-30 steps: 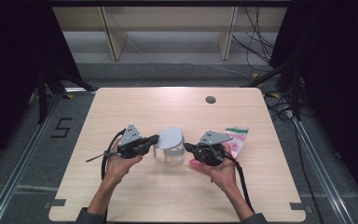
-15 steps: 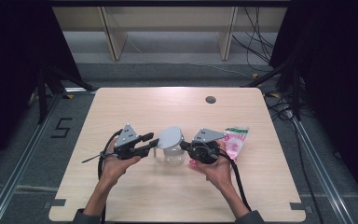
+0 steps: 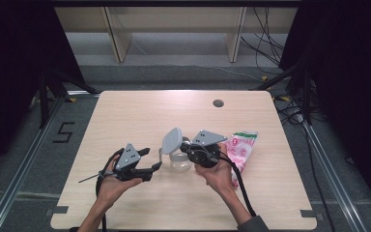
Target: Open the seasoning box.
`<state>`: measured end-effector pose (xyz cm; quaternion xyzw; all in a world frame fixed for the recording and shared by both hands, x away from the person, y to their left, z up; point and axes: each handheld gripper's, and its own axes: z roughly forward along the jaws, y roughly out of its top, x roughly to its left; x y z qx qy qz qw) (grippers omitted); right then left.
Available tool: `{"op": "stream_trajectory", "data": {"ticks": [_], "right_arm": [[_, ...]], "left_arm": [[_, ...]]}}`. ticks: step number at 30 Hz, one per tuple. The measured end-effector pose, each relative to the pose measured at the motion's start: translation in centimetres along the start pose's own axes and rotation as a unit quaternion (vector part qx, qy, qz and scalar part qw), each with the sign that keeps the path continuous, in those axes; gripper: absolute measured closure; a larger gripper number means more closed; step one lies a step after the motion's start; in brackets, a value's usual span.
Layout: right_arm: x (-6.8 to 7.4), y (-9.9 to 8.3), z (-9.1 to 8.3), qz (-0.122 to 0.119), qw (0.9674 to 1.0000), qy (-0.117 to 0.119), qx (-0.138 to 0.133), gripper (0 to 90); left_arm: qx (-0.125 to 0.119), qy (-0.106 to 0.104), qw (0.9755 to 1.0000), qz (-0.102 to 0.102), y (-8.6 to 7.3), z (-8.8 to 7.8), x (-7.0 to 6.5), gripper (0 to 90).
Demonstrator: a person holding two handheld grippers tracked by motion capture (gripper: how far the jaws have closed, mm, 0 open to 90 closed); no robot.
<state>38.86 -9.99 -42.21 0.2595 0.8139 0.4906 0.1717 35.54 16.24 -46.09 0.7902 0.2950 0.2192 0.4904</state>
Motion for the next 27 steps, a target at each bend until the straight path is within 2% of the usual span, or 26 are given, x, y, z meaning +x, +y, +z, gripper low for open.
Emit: {"op": "stream_trajectory", "data": {"ticks": [2, 3, 5, 6, 7, 8, 9, 10, 12, 13, 14, 15, 16, 17, 19, 20, 21, 22, 23, 27], "right_arm": [[0.2, 0.3, 0.3, -0.010, 0.9999, 0.002, 0.006, 90.0], [0.3, 0.5, 0.5, -0.025, 0.9997, -0.005, -0.005, 90.0], [0.6, 0.6, 0.6, -0.017, 0.9998, 0.001, 0.002, 90.0], [0.7, 0.6, 0.7, -0.024, 0.9997, -0.009, -0.003, 90.0], [0.9, 0.6, 0.7, -0.019, 0.9998, -0.010, -0.003, 90.0], [0.9, 0.7, 0.6, -0.020, 0.9998, -0.005, 0.001, 90.0], [0.8, 0.8, 0.7, -0.027, 0.9996, -0.003, -0.002, 90.0], [1.0, 0.8, 0.8, -0.023, 0.9997, 0.000, -0.002, 90.0], [1.1, 0.9, 0.9, -0.026, 0.9996, -0.002, -0.010, 90.0], [1.3, 1.0, 0.9, -0.022, 0.9997, 0.004, -0.005, 89.8], [1.3, 1.1, 0.9, -0.031, 0.9995, 0.004, -0.007, 89.8], [1.6, 1.2, 1.0, -0.031, 0.9994, 0.003, -0.013, 89.8], [1.8, 1.3, 1.0, -0.031, 0.9994, 0.009, -0.009, 89.7], [1.9, 1.4, 1.2, -0.036, 0.9992, 0.008, -0.017, 89.3], [2.2, 1.4, 1.1, -0.033, 0.9993, 0.017, -0.008, 88.8], [2.3, 1.4, 1.1, -0.034, 0.9993, 0.010, -0.014, 88.5], [2.3, 1.5, 0.9, -0.032, 0.9993, 0.015, -0.008, 88.3], [2.2, 1.4, 0.8, -0.034, 0.9992, 0.011, -0.018, 87.6], [2.1, 1.4, 0.6, -0.035, 0.9992, 0.015, -0.015, 87.1], [0.9, 0.9, -1.4, 0.000, 0.9997, 0.013, -0.020, 81.5]], "left_arm": [[-0.001, 0.009, 1.0000, -0.001, -0.3, -0.3, 0.0, 32.1], [0.001, 0.011, 0.9999, 0.000, -0.5, -0.4, 0.1, 31.7], [0.005, 0.014, 0.9999, -0.001, -0.8, -0.5, 0.0, 30.9], [0.008, 0.010, 0.9999, -0.001, -1.1, -0.5, 0.0, 30.7], [0.015, 0.010, 0.9998, 0.005, -1.3, -0.6, 0.0, 30.6], [0.015, 0.009, 0.9998, 0.002, -1.4, -0.5, -0.1, 30.3], [0.019, 0.012, 0.9997, 0.009, -1.6, -0.5, 0.0, 29.7], [0.021, 0.016, 0.9997, -0.001, -1.8, -0.5, -0.2, 29.6], [0.020, 0.014, 0.9997, 0.003, -1.8, -0.5, -0.1, 29.3], [0.020, 0.013, 0.9997, -0.007, -1.9, -0.5, -0.3, 29.2], [0.022, 0.013, 0.9997, 0.006, -2.0, -0.5, -0.3, 29.2], [0.025, 0.013, 0.9996, 0.010, -2.0, -0.6, -0.3, 29.2], [0.023, 0.011, 0.9997, 0.004, -2.0, -0.5, -0.4, 29.1], [0.022, 0.012, 0.9997, -0.005, -2.1, -0.5, -0.5, 28.9], [0.025, 0.014, 0.9995, 0.010, -2.0, -0.5, -0.4, 28.7], [0.023, 0.012, 0.9996, 0.009, -2.1, -0.4, -0.4, 28.6], [0.026, 0.012, 0.9995, 0.009, -2.2, -0.4, -0.4, 28.6], [0.026, 0.013, 0.9995, 0.009, -2.2, -0.4, -0.4, 28.5], [0.026, 0.014, 0.9995, -0.009, -2.3, -0.4, -0.6, 28.4], [0.031, 0.017, 0.9994, 0.004, -2.3, -0.4, -0.5, 27.5]]}}
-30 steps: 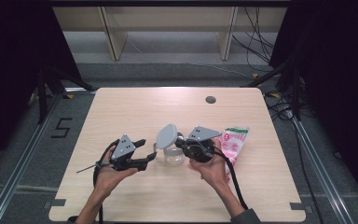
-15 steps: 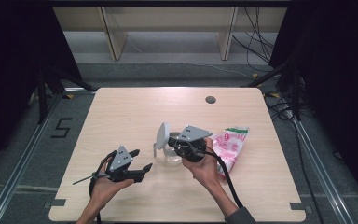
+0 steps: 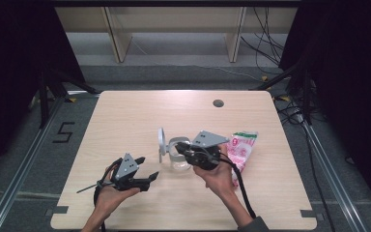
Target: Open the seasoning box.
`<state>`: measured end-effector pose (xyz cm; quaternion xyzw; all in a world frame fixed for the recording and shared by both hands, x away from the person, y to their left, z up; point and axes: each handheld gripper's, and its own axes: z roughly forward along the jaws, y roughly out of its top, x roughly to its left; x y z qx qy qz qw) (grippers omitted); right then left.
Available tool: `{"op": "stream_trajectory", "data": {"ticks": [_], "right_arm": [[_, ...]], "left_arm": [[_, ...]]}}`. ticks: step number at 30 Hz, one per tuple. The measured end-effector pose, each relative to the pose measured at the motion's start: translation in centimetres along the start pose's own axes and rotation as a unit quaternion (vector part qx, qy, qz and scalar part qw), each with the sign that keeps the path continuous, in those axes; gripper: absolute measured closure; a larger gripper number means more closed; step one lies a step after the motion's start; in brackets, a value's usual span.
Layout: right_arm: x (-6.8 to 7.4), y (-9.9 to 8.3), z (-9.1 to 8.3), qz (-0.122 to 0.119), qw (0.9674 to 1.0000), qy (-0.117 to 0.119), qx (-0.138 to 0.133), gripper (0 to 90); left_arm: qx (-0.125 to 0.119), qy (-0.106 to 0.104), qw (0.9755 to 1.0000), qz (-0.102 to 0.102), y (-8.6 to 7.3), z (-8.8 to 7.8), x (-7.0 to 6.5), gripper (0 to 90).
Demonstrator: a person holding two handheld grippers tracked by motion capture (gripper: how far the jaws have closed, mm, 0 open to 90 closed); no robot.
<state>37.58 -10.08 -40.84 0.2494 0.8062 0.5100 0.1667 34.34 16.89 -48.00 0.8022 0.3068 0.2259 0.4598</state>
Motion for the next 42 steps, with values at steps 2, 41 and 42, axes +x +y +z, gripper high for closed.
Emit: {"op": "stream_trajectory", "data": {"ticks": [2, 41, 42], "right_arm": [[-0.7, -0.5, -1.1, 0.003, 0.9998, -0.019, 0.000, 77.7], [-10.2, -12.5, -10.9, 0.206, 0.9559, -0.209, 0.018, 25.7], [-9.9, -12.4, -10.8, 0.225, 0.9508, -0.212, 0.025, 25.3]], "left_arm": [[-0.001, -0.002, 1.0000, -0.009, 0.0, 0.0, -0.1, 27.3], [0.011, -0.013, 0.9996, -0.024, -0.1, 0.9, -0.6, 22.8], [0.010, -0.014, 0.9997, -0.019, -0.1, 0.9, -0.6, 22.8]]}}
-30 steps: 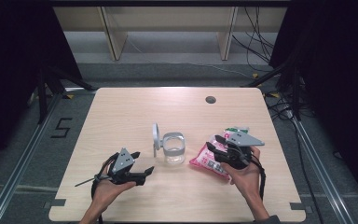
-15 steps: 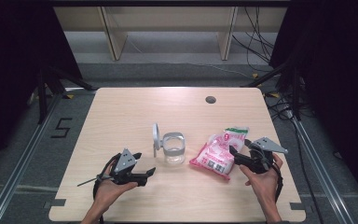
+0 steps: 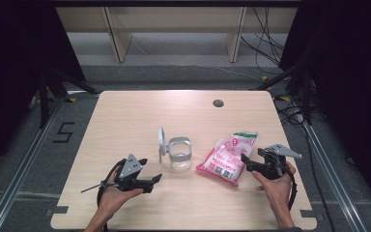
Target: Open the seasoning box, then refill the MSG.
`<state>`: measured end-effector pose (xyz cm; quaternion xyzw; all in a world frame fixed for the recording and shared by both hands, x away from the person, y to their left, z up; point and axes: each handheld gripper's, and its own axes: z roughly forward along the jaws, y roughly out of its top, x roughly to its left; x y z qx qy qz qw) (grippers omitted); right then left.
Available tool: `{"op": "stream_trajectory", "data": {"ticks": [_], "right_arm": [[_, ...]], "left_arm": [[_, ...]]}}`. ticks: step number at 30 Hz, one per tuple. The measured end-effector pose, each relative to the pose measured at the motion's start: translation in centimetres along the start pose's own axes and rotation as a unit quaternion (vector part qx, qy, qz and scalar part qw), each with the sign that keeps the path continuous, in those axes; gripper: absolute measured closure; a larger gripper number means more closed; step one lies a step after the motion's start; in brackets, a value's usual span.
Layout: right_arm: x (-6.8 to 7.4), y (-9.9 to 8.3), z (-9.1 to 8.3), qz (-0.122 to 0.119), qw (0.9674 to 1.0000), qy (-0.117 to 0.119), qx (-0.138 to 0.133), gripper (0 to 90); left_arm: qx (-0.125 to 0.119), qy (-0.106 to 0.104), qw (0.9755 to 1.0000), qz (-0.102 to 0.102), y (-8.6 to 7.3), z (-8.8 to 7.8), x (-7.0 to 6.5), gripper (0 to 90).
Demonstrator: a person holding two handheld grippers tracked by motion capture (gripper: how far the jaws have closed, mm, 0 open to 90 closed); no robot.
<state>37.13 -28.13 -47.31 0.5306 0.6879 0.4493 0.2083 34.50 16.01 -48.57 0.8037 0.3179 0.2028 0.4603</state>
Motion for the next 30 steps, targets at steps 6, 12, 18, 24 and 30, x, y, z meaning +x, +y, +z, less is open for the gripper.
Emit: {"op": "stream_trajectory", "data": {"ticks": [6, 12, 18, 24, 30], "right_arm": [[0.1, -0.1, 0.5, 0.005, 0.9999, 0.005, 0.009, 24.1], [-0.7, -0.2, 1.4, 0.008, 0.9998, 0.015, 0.010, 24.1], [-1.1, -0.1, 2.5, 0.000, 0.9995, 0.027, 0.018, 25.6], [-1.3, -0.1, 3.1, 0.011, 0.9992, 0.035, 0.016, 30.9], [-1.4, -0.2, 4.0, 0.009, 0.9987, 0.040, 0.030, 40.7]], "left_arm": [[0.005, -0.004, 1.0000, 0.004, 0.0, 0.1, -0.3, 22.7], [0.006, -0.007, 1.0000, 0.000, -0.1, 0.2, -0.6, 22.7], [0.007, -0.005, 0.9998, 0.018, -0.1, 0.3, -0.5, 22.5], [0.009, -0.004, 0.9999, 0.011, -0.2, 0.4, -0.9, 22.3], [0.014, -0.012, 0.9998, 0.007, -0.3, 0.7, -1.2, 22.3]]}}
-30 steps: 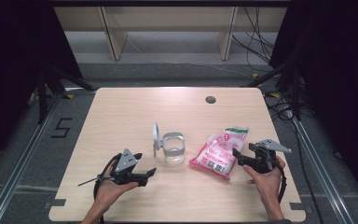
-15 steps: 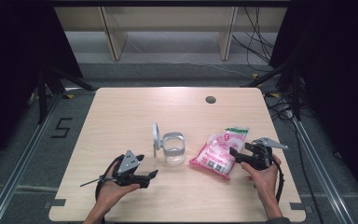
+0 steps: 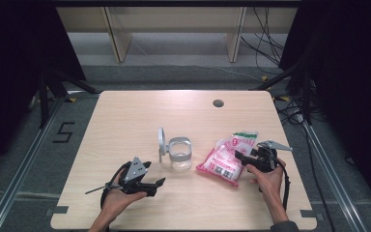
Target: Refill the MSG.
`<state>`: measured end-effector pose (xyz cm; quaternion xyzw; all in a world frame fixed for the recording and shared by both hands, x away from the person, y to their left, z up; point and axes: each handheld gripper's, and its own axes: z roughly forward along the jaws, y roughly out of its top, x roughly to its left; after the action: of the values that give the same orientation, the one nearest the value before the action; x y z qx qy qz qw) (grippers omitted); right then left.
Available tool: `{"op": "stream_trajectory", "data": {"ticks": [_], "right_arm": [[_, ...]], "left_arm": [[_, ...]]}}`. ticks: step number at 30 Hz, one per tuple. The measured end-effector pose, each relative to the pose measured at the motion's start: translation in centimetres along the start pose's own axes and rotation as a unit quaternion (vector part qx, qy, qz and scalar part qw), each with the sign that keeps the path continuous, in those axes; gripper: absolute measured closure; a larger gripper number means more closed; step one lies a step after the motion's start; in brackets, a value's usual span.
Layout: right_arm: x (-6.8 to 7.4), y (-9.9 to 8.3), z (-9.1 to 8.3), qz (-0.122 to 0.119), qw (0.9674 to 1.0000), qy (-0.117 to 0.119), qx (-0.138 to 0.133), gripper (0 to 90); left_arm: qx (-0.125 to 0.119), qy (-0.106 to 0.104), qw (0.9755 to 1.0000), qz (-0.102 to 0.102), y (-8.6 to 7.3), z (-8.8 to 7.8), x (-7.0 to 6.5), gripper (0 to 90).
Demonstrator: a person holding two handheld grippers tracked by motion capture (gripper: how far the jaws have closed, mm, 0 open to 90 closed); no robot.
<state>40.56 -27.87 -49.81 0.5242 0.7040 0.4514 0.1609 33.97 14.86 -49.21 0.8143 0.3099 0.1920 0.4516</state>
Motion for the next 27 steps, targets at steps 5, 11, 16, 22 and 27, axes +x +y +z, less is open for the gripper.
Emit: {"op": "stream_trajectory", "data": {"ticks": [5, 11, 16, 22, 27], "right_arm": [[0.7, -0.1, 0.7, 0.023, 0.9997, 0.009, 0.003, 45.8], [0.2, 0.1, 1.5, -0.006, 1.0000, 0.003, 0.002, 52.8], [0.0, 0.3, 1.8, -0.003, 1.0000, 0.002, 0.006, 60.1], [0.3, 0.4, 1.8, 0.015, 0.9999, 0.000, 0.007, 76.7], [0.4, 0.5, 1.8, -0.023, 0.9997, 0.007, 0.008, 90.0]], "left_arm": [[0.004, 0.000, 1.0000, 0.003, -0.1, 0.1, -0.1, 22.3], [0.001, -0.002, 1.0000, 0.000, -0.1, 0.2, -0.1, 22.3], [0.002, 0.002, 1.0000, 0.008, -0.1, 0.2, -0.2, 22.3], [0.004, 0.000, 0.9999, 0.009, -0.1, 0.2, -0.3, 22.3], [0.006, 0.001, 0.9997, 0.026, 0.0, 0.2, -0.2, 22.3]]}}
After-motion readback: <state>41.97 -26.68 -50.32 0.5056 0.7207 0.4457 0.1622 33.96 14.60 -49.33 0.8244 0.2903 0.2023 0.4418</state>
